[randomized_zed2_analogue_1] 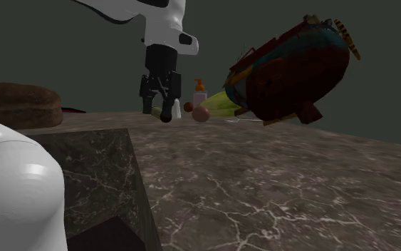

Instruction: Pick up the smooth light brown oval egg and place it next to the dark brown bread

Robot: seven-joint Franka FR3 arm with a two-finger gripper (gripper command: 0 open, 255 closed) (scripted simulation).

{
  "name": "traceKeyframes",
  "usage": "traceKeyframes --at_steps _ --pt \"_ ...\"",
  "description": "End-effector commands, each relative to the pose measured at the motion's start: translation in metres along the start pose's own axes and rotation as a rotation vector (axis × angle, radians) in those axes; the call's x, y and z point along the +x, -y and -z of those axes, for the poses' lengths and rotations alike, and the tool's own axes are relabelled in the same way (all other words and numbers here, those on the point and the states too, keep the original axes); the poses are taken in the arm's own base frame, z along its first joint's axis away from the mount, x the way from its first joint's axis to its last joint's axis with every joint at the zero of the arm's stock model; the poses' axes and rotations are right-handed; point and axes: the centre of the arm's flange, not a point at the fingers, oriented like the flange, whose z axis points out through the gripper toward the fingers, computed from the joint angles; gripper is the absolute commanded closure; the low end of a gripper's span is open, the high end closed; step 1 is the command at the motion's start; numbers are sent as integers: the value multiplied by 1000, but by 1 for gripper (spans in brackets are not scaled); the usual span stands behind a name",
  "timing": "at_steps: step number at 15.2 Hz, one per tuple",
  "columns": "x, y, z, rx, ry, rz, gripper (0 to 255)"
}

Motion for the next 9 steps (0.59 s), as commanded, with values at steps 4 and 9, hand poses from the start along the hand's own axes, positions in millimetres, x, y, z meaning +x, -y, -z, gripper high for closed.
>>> traceKeyframes --at_steps 4,9 --pt "35 -2 4 -22 -22 154 0" --pt "94 6 12 -58 -58 411 0"
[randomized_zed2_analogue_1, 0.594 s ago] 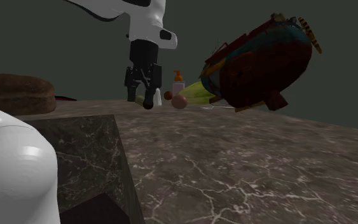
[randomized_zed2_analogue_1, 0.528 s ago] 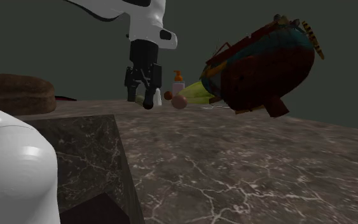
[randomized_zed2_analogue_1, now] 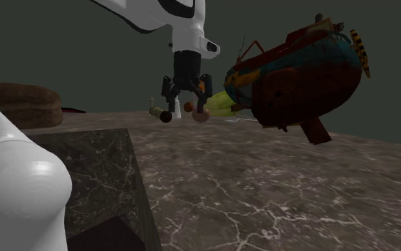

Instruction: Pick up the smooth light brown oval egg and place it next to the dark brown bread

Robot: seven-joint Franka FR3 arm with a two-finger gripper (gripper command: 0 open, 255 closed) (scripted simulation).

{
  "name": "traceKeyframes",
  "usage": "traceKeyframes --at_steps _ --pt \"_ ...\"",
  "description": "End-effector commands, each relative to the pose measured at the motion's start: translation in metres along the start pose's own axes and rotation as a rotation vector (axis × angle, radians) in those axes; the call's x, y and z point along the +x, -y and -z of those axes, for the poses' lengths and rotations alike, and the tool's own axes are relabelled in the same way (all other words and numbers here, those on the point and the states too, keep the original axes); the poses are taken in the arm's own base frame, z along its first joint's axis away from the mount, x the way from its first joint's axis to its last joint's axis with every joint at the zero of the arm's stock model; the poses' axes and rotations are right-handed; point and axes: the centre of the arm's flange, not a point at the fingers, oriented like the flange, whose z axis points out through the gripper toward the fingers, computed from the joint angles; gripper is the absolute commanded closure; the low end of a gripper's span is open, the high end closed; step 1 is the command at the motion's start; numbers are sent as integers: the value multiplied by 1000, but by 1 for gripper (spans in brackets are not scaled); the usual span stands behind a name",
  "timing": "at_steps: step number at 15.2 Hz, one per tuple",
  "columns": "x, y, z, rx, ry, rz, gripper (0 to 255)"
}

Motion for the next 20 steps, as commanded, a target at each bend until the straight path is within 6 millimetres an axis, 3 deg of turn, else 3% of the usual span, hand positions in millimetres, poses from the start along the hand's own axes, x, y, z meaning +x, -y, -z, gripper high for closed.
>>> traceKeyframes --at_steps 1,5,10,16,20 --pt "23 -2 -2 -16 -15 109 0" --pt "70 2 4 -45 -44 314 0" --pt "126 20 13 -81 -80 571 0" --pt "183 60 25 -124 -123 879 0" --pt "210 90 32 -149 -148 1054 0"
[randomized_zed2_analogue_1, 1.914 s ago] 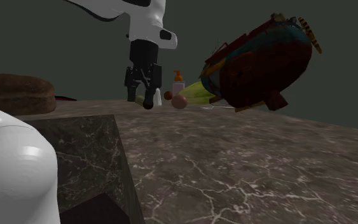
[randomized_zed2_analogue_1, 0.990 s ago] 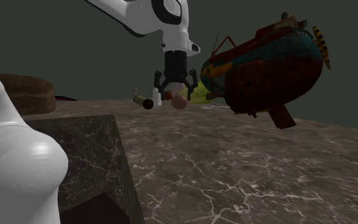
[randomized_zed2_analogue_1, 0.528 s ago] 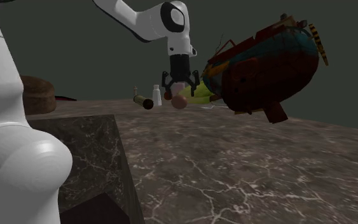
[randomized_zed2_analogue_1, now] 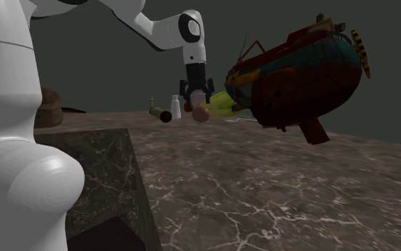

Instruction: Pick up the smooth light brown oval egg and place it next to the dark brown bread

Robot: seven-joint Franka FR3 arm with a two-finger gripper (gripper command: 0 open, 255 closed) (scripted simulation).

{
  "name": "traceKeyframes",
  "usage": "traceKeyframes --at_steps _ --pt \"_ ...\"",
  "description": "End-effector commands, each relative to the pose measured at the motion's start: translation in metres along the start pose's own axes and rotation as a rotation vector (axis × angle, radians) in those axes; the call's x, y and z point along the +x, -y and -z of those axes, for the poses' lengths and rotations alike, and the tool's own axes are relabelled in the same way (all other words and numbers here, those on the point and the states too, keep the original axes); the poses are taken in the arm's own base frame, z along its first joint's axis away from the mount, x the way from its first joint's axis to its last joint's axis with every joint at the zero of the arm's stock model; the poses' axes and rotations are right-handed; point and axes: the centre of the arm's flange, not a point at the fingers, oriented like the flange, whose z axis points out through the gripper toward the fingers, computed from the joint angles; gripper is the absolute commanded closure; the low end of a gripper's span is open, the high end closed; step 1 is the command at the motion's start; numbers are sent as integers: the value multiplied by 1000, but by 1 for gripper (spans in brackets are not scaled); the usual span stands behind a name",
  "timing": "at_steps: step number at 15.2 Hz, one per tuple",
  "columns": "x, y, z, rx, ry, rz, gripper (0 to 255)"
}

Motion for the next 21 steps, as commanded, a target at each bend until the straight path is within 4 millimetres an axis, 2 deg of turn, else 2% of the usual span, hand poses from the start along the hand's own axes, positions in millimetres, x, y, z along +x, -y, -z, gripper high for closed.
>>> traceKeyframes --at_steps 1,7,15,16,21 --pt "9 -2 -6 -6 -5 40 0" --pt "9 -3 -40 -6 -5 40 0" --pt "9 -3 -40 -6 -5 40 0" --pt "9 -3 -40 -6 -5 40 255" --pt "9 -3 -40 -6 -5 40 255"
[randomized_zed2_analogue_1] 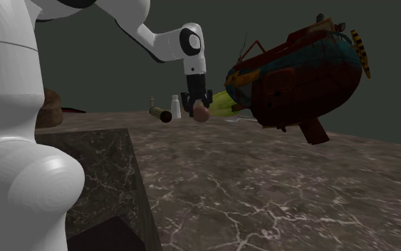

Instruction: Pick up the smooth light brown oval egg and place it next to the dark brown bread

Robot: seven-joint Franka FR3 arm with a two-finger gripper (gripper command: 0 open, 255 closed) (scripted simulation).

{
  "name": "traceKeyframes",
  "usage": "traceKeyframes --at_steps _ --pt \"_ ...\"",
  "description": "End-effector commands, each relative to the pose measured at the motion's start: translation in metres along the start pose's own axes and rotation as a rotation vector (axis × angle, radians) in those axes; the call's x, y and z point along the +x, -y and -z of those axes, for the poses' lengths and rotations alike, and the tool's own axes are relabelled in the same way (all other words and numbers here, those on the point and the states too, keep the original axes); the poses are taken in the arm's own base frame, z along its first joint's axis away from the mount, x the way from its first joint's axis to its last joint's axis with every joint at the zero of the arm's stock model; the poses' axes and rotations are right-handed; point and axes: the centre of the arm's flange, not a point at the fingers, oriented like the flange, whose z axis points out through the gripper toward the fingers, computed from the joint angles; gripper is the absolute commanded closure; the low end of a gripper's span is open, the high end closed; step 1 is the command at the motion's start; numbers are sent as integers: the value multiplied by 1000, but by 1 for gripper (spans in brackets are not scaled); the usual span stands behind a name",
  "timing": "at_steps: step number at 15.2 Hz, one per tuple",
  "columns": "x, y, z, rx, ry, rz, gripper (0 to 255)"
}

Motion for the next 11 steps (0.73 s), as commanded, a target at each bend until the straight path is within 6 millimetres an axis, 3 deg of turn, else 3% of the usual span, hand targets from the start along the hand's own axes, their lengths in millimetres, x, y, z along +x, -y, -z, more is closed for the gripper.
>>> traceKeyframes --at_steps 1,4,11 --pt "0 0 0 0 0 0 255" --pt "0 0 0 0 0 0 255" --pt "-1 -3 37 0 0 0 255"
